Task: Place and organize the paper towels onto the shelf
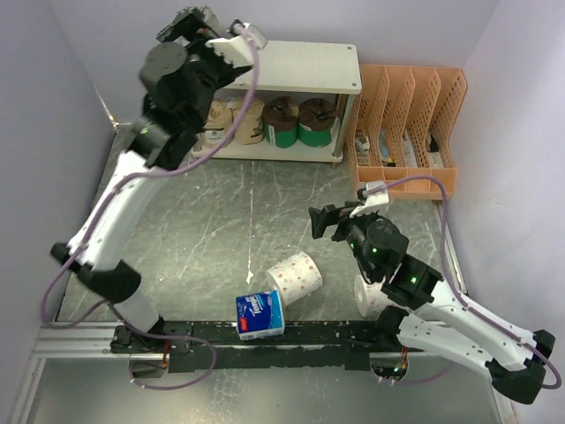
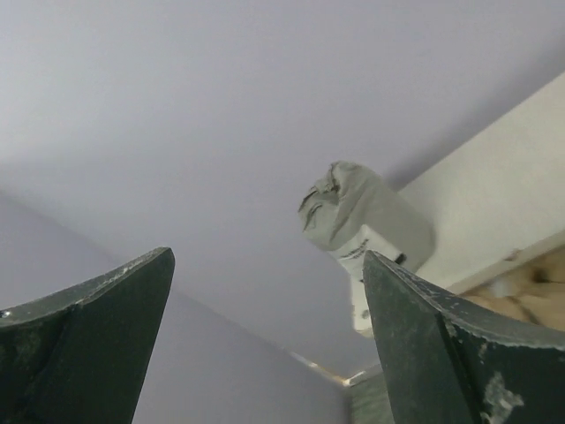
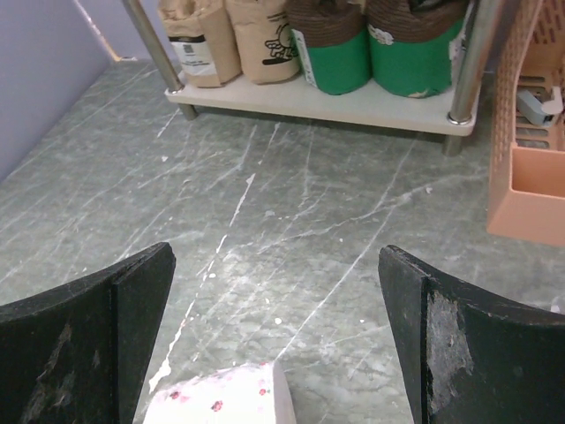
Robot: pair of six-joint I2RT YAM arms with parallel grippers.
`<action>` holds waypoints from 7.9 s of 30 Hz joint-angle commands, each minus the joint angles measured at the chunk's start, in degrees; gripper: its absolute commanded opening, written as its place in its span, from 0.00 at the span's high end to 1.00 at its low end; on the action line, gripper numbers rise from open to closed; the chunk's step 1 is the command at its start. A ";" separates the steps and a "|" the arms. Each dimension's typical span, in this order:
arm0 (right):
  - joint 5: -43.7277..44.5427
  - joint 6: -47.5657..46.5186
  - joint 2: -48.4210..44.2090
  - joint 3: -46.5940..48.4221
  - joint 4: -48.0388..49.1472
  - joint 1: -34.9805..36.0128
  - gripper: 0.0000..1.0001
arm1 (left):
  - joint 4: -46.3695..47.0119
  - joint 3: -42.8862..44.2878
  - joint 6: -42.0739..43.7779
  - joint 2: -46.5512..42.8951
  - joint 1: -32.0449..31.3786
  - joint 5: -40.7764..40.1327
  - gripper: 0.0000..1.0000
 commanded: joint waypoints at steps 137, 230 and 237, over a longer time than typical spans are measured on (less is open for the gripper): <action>17.49 11.53 -8.29 -1.08 -2.54 -0.48 0.00 | -34.34 -23.19 -74.72 -19.41 -13.18 40.20 0.93; 17.35 9.45 -7.25 -3.20 -0.88 -0.55 0.00 | 4.36 6.77 -116.83 10.96 17.14 38.41 0.93; 17.48 8.01 -5.82 -3.00 -0.06 -0.56 0.00 | 10.10 8.74 -114.07 14.60 19.40 35.33 0.93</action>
